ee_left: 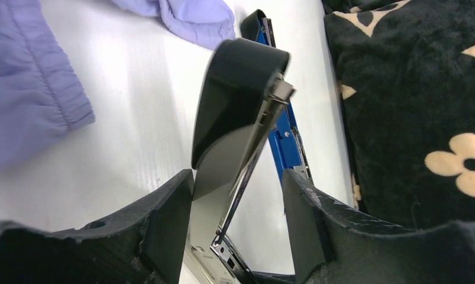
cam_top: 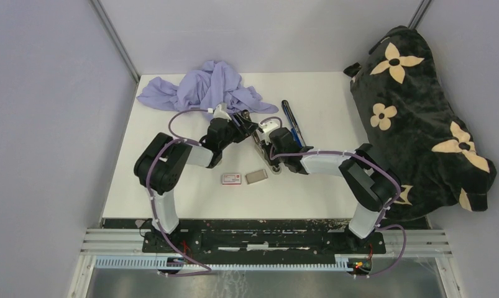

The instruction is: Load the staples into the stapler

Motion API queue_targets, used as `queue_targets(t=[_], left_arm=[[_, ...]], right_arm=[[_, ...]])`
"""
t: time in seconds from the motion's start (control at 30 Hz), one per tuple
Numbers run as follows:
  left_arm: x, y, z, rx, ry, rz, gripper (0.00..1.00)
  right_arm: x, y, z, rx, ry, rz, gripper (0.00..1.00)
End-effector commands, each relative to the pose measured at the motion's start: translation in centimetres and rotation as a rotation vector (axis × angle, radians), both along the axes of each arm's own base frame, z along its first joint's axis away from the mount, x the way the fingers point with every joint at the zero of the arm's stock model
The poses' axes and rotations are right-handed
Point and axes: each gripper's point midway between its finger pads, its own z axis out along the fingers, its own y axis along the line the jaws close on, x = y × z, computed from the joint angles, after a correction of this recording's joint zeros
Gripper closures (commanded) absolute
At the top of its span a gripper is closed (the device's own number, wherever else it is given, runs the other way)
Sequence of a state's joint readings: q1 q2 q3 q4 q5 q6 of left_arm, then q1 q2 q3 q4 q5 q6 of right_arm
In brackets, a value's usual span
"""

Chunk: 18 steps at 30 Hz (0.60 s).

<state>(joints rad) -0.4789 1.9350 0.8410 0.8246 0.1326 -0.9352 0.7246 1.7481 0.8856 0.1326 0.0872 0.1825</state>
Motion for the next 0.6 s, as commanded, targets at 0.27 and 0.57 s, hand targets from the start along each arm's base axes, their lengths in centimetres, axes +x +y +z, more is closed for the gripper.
queue_targets(t=[0.27,0.57], left_arm=[[0.1,3.8,5.3,0.234,-0.292,0.076,0.48],[0.1,4.8,5.7,0.329,-0.337,0.097,0.55]], right_arm=[[2.0,4.8,1.5,0.119,-0.109,0.163,0.91],[1.2,4.2,2.8,0.115,-0.13,0.188,0.66]])
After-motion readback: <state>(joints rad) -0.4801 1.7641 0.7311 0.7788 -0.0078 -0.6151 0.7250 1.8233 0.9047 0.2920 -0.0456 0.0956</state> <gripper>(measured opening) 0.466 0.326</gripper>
